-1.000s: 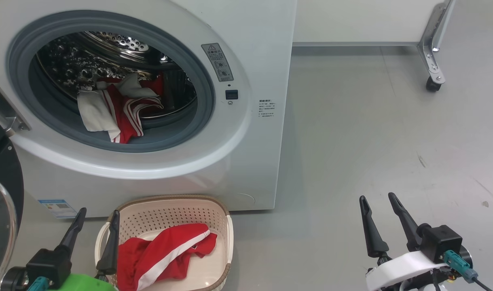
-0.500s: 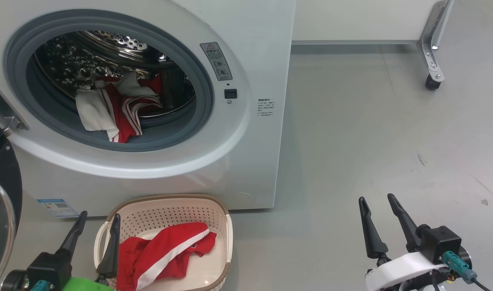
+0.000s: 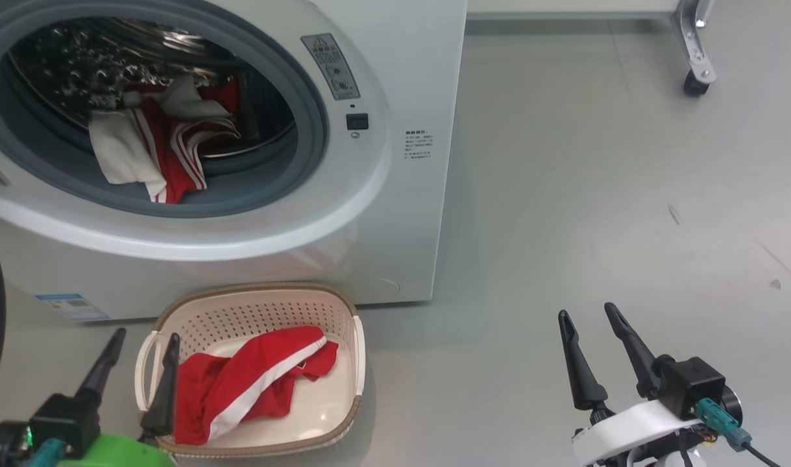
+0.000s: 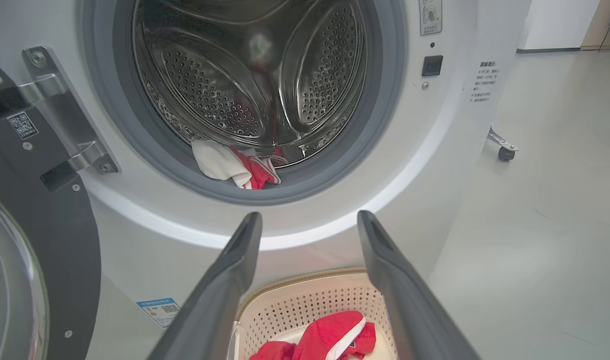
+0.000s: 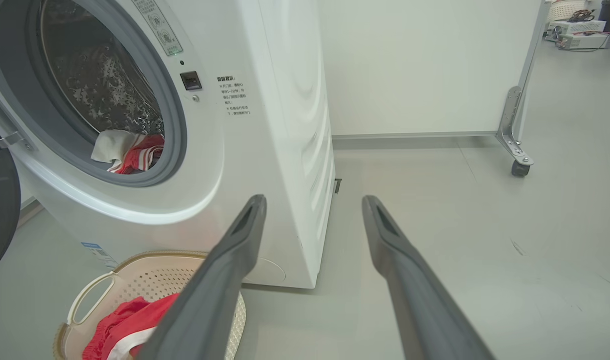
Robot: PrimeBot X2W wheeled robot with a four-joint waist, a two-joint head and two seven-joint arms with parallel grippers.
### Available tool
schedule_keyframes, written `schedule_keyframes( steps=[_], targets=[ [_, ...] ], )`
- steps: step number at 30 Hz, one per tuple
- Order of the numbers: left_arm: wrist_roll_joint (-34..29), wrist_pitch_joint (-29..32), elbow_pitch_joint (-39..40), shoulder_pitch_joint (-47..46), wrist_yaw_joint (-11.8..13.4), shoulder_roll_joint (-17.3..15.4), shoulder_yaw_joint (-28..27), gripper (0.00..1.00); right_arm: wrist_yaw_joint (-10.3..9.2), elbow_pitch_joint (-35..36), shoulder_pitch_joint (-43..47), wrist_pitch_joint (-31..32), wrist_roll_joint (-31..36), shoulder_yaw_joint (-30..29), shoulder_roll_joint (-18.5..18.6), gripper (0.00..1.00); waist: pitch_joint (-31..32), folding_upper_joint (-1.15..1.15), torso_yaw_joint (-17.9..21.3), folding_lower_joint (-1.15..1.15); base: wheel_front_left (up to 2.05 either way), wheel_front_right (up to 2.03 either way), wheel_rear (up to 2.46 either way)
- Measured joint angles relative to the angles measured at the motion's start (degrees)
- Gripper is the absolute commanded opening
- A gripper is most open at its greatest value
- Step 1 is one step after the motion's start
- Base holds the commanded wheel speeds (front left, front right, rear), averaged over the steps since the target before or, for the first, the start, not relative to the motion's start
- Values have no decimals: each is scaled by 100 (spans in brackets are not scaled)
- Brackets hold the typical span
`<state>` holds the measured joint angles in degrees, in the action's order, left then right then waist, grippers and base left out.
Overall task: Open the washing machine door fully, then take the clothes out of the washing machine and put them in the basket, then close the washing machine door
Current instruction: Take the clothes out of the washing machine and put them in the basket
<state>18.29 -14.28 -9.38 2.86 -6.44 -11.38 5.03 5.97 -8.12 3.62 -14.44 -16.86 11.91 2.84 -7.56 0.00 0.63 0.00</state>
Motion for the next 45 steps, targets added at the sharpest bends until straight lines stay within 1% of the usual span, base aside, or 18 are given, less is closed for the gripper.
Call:
schedule_keyframes(
  steps=[7,10,15,18,24,28,34,36,38,42,45],
  targets=[
    [-2,12,-144,-656,-42,-196,10,100,-2,91,-240,0,48,124,-4,100,-456,0,93,0,0,0,0],
    [-7,116,-210,-1000,-43,-313,36,100,-9,101,-324,0,86,207,-5,100,-673,0,150,0,0,0,0],
    [54,282,-303,-1621,-44,-399,63,100,-32,174,-541,0,90,298,-5,100,-1048,0,263,0,0,0,0],
    [54,412,-379,-1975,-48,-539,65,100,-68,268,-709,0,113,337,-5,100,-1277,0,342,0,0,0,0],
    [55,907,-778,-2709,-49,-790,-82,100,-160,390,-980,0,70,485,-4,100,-1729,0,518,0,0,0,0],
    [24,1270,-1076,-3230,-49,-1027,-108,100,-218,447,-1150,0,-45,609,-3,100,-2003,0,644,0,0,0,0],
    [-196,1569,-1358,-4027,-49,-1346,-103,100,-316,476,-1360,0,-155,803,-2,100,-2345,0,837,0,0,0,0],
    [-309,1714,-1505,-4196,-49,-1455,-51,100,-321,478,-1424,0,-180,853,-2,100,-2436,0,904,0,0,0,0],
    [-390,1851,-1679,-4323,-49,-1539,2,100,-374,480,-1483,0,-196,904,-3,100,-2515,0,972,0,0,0,0],
    [-542,2158,-2013,-4576,-49,-1671,62,100,-454,497,-1574,0,-305,995,-2,100,-2650,0,1099,0,0,0,0],
    [-579,2298,-2195,-4772,-40,-1736,49,100,-471,498,-1634,0,-375,1090,-2,100,-2730,0,1192,0,0,0,0]
  ],
)
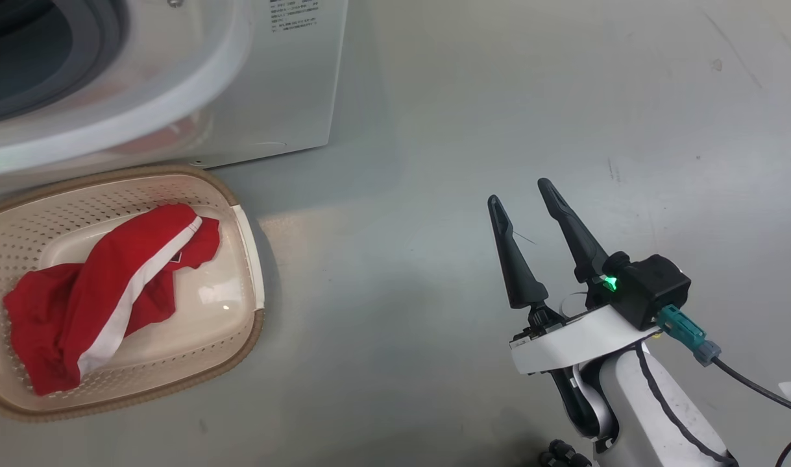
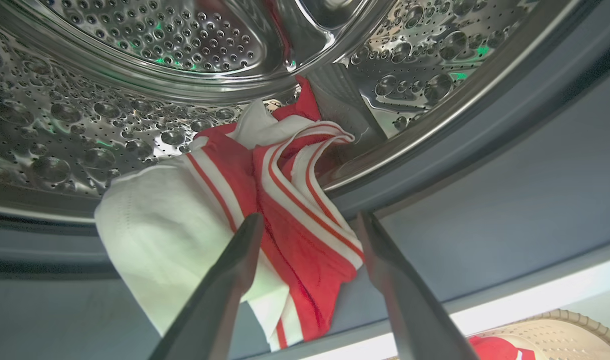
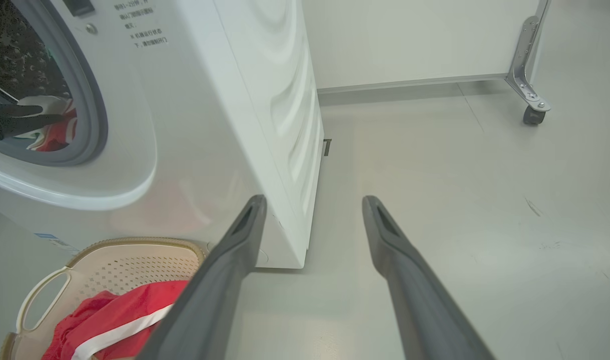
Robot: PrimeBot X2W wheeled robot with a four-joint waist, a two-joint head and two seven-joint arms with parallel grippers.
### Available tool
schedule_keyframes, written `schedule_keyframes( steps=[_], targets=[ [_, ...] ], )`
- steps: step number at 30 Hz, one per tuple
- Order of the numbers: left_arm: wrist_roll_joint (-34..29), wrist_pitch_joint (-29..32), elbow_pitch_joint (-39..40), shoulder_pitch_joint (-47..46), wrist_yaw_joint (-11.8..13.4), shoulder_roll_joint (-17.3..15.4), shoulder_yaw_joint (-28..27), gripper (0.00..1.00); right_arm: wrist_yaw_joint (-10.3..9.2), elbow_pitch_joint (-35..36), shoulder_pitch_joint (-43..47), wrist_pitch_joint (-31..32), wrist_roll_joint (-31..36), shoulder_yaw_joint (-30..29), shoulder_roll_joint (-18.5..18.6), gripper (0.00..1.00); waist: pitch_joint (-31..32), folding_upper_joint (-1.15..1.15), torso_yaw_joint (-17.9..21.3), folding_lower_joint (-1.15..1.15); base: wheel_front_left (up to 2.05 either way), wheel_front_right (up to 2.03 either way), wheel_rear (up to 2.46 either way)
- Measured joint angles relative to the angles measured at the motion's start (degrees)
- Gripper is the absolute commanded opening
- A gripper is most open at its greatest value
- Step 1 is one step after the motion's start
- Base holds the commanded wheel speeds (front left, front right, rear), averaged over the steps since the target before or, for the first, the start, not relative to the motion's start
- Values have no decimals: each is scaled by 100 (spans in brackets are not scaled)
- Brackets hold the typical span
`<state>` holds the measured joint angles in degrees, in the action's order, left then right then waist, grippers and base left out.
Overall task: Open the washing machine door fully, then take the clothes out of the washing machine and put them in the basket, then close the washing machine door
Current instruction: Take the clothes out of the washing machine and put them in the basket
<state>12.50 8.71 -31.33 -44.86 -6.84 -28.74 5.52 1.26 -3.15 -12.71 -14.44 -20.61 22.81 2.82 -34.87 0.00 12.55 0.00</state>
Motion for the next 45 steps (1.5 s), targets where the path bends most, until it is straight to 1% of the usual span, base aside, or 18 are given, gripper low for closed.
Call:
schedule_keyframes(
  steps=[3,6,7,9,11,16,17,18,19,29,30,31,32,37,40,42,45],
  targets=[
    [-63,137,-190,-276,20,-46,13,100,-87,2,-13,0,-57,102,0,100,-89,0,111,0,0,0,0],
    [-103,266,-330,-467,51,-46,38,100,-104,2,-32,0,-101,132,0,100,-145,0,173,0,0,0,0],
    [-115,327,-375,-529,65,-46,38,100,-143,5,-39,0,-105,144,0,100,-163,0,188,0,0,0,0],
    [-162,438,-493,-648,158,-62,37,100,-146,5,-80,0,-107,176,0,100,-196,0,217,0,0,0,0],
    [-183,532,-594,-749,189,-96,40,100,-194,15,-120,0,-112,203,0,100,-226,0,240,0,0,0,0],
    [-322,598,-760,-901,255,-116,99,100,-203,24,-151,0,-157,234,0,100,-265,0,274,0,0,0,0],
    [-358,646,-804,-929,260,-118,133,100,-247,24,-151,0,-157,243,0,100,-268,0,277,0,0,0,0],
    [-389,664,-849,-954,275,-120,154,100,-250,24,-152,0,-158,256,0,100,-271,0,280,0,0,0,0],
    [-465,721,-1038,-1040,308,-130,212,100,-296,23,-164,0,-213,322,-1,100,-273,0,298,0,0,0,0],
    [-492,789,-1400,-1176,308,-82,268,100,-348,-13,-231,0,-213,346,0,100,-226,0,303,0,0,0,0],
    [-488,795,-1439,-1182,302,-74,277,86,-350,-16,-236,0,-212,348,0,100,-219,0,302,0,0,0,0],
    [-487,795,-1473,-1183,301,-65,285,38,-350,-19,-237,0,-212,353,0,100,-212,0,300,0,0,0,0],
    [-487,794,-1496,-1183,301,-56,290,0,-350,-26,-237,0,-212,357,0,100,-205,0,298,0,0,0,0],
    [-465,777,-1627,-1212,290,-3,307,0,-353,-66,-237,0,-211,365,0,100,-165,0,283,0,0,0,0],
    [-460,684,-1646,-1225,246,4,368,0,-355,-82,-237,0,-211,363,0,100,-141,0,272,0,0,0,0],
    [-460,637,-1667,-1253,243,26,383,0,-391,-91,-238,0,-211,356,0,100,-125,0,264,0,0,0,0],
    [-439,493,-1777,-1273,242,103,376,0,-391,-132,-243,0,-211,344,0,100,-74,0,251,0,0,0,0]
  ],
)
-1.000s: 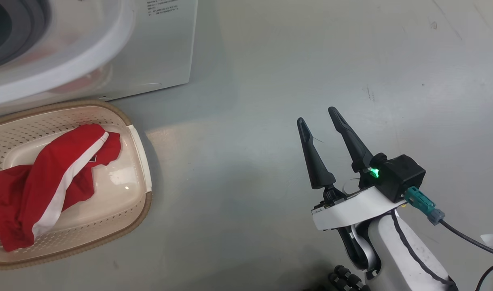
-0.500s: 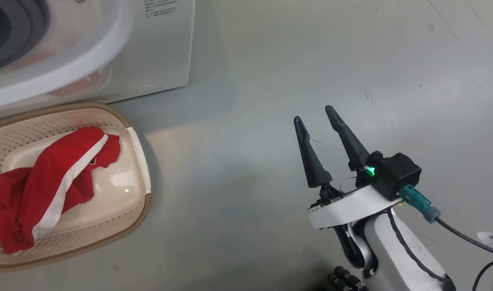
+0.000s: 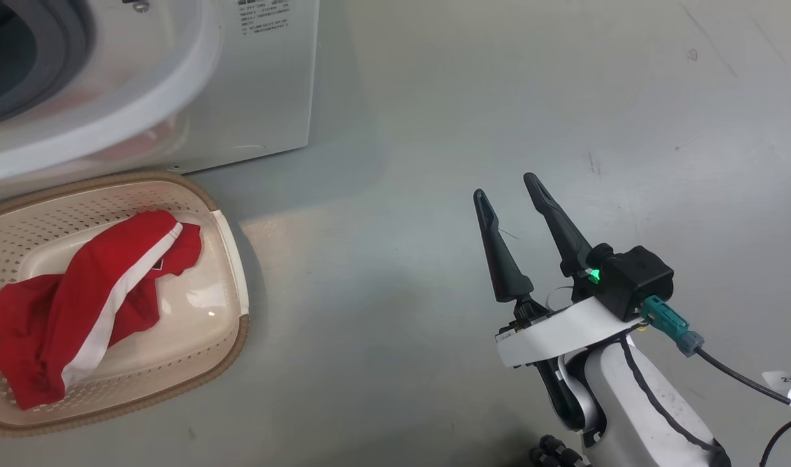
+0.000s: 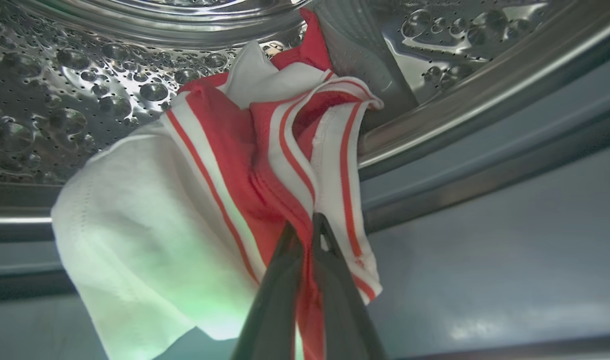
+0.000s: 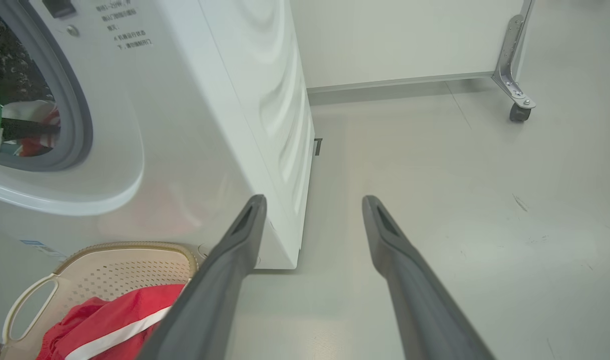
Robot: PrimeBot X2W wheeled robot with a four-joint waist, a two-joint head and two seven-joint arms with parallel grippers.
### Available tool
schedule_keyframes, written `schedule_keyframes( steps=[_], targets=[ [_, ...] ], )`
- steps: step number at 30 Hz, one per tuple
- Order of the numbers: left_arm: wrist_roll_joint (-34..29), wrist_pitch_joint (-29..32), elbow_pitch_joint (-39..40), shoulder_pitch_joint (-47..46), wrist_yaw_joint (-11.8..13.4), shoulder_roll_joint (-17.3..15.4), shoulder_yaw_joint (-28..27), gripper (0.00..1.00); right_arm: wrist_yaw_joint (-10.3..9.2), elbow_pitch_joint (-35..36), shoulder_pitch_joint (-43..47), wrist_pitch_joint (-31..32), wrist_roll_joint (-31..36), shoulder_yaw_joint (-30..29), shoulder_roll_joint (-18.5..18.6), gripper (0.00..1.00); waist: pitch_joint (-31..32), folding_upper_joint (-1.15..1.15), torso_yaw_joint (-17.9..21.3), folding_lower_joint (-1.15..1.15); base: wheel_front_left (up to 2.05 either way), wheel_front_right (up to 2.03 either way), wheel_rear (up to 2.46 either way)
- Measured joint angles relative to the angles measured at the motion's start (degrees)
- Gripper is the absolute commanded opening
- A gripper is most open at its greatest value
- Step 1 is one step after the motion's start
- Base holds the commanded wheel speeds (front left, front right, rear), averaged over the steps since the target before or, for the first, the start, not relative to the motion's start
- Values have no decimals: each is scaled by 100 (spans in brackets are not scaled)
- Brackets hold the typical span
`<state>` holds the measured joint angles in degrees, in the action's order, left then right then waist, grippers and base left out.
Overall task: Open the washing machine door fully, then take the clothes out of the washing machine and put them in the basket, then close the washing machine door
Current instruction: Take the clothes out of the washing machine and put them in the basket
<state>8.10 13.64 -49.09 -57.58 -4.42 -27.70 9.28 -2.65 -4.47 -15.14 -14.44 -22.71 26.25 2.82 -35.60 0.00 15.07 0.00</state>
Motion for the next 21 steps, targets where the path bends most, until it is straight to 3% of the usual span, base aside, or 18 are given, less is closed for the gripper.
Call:
schedule_keyframes(
  steps=[21],
  targets=[
    [411,-1521,-320,380,-175,703,-21,0,52,-330,69,0,177,-477,2,100,857,0,-306,0,0,0,0]
  ],
)
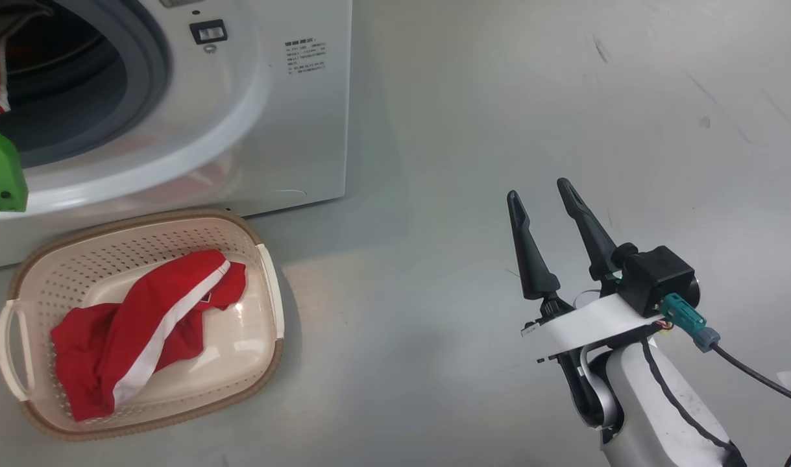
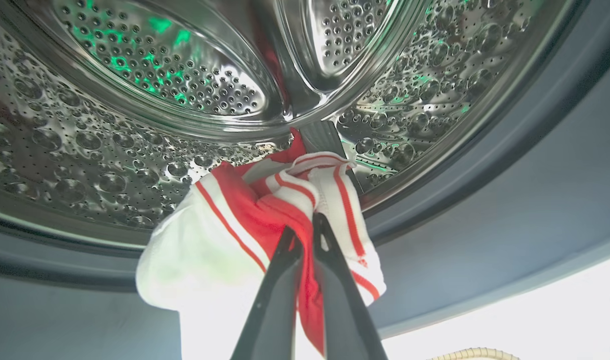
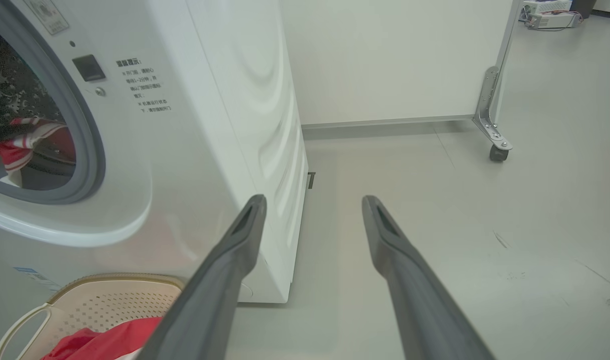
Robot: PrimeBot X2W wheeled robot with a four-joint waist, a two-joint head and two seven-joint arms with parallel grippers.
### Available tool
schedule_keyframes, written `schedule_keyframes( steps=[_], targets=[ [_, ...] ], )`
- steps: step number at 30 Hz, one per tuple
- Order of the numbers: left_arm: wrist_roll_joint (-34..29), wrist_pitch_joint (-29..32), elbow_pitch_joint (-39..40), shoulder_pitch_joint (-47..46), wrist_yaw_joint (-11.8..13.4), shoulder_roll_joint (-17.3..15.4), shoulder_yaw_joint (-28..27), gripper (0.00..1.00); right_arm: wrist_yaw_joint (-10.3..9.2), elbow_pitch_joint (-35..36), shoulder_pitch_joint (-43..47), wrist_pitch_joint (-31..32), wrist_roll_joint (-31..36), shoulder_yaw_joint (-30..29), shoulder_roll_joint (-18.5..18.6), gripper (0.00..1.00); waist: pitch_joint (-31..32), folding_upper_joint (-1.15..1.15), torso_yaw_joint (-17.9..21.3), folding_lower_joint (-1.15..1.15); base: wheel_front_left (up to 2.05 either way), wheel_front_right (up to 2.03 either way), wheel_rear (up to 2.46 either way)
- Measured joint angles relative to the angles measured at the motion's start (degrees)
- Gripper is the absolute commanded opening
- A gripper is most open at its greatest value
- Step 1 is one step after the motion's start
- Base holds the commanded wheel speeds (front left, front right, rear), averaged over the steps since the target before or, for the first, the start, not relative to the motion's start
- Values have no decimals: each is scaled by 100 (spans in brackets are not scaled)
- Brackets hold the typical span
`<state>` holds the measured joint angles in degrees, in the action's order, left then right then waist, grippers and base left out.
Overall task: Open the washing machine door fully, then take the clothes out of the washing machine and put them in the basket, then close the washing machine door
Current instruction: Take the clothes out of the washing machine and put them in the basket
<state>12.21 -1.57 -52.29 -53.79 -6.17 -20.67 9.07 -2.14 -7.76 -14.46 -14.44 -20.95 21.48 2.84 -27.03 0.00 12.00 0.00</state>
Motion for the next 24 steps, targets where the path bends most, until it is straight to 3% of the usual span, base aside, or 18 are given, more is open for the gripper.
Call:
schedule_keyframes(
  steps=[15,24],
  targets=[
    [243,-1120,-40,783,-73,278,121,0,157,-205,489,0,92,-285,13,100,805,0,-410,0,0,0,0],
    [336,-1262,222,1362,-101,276,204,0,268,-258,682,0,140,-378,26,100,1211,0,-629,0,0,0,0]
  ],
)
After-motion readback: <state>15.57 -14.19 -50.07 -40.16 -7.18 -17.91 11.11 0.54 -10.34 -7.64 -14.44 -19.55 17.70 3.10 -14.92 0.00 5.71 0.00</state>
